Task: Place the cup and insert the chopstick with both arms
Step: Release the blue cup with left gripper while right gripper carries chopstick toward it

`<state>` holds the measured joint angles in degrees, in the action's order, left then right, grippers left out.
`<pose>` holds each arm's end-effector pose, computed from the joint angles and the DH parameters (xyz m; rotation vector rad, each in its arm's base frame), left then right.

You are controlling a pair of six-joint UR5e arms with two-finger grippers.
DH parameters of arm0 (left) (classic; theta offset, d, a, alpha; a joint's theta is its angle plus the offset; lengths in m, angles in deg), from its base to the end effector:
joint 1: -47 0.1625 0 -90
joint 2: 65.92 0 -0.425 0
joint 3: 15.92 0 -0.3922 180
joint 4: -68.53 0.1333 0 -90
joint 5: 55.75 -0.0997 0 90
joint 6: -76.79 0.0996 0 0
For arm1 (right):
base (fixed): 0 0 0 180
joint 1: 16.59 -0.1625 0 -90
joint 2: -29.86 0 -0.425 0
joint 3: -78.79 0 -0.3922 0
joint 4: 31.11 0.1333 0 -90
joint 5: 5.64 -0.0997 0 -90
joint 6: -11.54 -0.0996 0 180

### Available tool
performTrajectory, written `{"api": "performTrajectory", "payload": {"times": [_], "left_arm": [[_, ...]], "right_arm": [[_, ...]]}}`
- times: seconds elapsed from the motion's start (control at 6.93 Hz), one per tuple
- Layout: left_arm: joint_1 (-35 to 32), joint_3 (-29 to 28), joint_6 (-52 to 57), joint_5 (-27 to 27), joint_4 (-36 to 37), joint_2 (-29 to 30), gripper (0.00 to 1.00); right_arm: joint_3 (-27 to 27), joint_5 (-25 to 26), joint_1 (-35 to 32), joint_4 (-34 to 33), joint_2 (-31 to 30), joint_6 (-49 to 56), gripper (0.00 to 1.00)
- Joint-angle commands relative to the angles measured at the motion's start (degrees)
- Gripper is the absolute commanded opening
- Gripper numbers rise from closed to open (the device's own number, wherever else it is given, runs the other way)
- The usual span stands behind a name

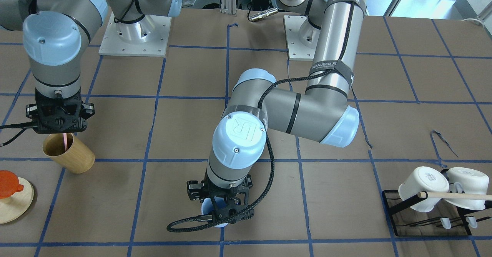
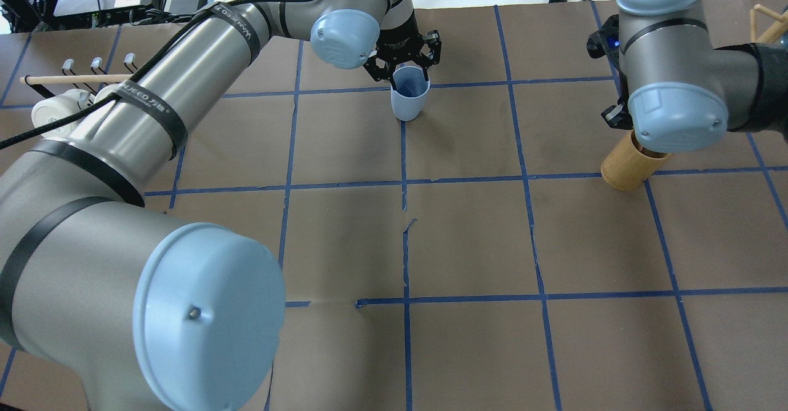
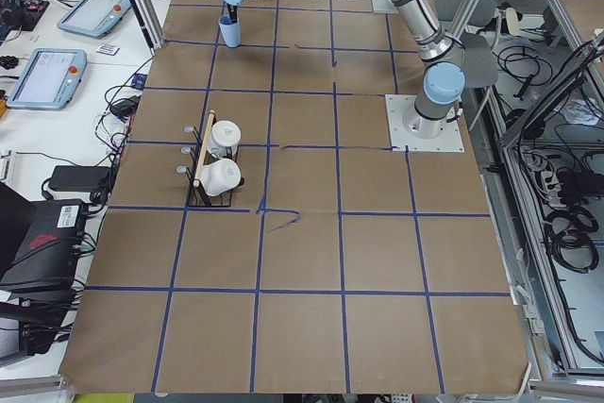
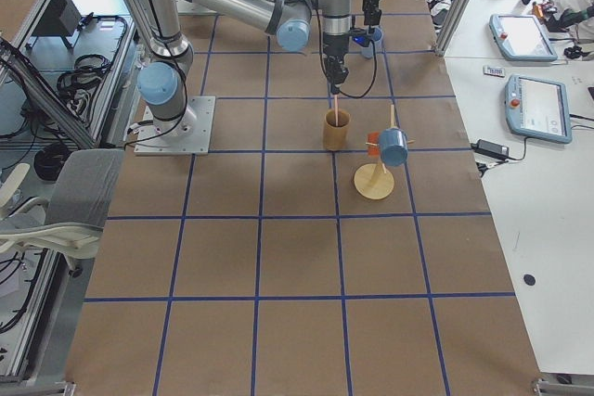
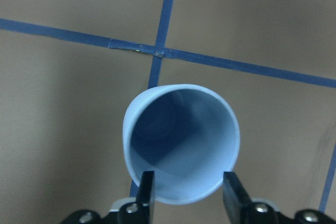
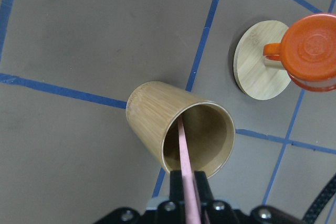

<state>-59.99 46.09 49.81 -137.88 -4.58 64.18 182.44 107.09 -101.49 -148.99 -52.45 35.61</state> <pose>-0.3640 -0.6885 0.3153 0.2512 -2.9723 0.0386 0.0472 -0.5380 0.3610 0.4189 -2.6974 0.0128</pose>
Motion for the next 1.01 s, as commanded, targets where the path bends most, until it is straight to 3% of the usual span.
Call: {"api": "performTrajectory", "payload": {"times": [0.0, 0.14, 0.29, 0.43, 0.72, 0.87], "left_arm": [[1.51, 1.35, 2.19, -0.31, -9.1, -6.84, 1.0], [2.83, 1.62, 2.45, -0.66, -17.42, -11.75, 1.0], [4.58, 1.8, 5.94, -0.83, -23.77, -16.67, 0.93], [6.08, 3.8, 9.02, -0.92, -27.22, -22.46, 0.96], [7.93, 13.7, 14.19, -3.2, -26.65, -34.33, 0.97], [11.86, 19.58, 16.93, -3.21, -26.64, -37.35, 1.0]], "right_arm": [[-8.49, -0.49, -0.09, 7.09, -0.83, 0.19, 0.04], [-15.43, -1.8, 0.0, 15.41, -0.66, 0.1, 0.04], [-22.2, -3.37, -0.35, 21.76, -0.14, -0.33, 0.05], [-26.35, -8.87, -0.53, 28.0, 0.39, -1.38, 0.05], [-27.71, -19.69, -0.53, 28.77, 1.35, -7.77, 0.05], [-28.41, -23.04, -0.7, 28.59, 2.58, -9.98, 0.05]]}}
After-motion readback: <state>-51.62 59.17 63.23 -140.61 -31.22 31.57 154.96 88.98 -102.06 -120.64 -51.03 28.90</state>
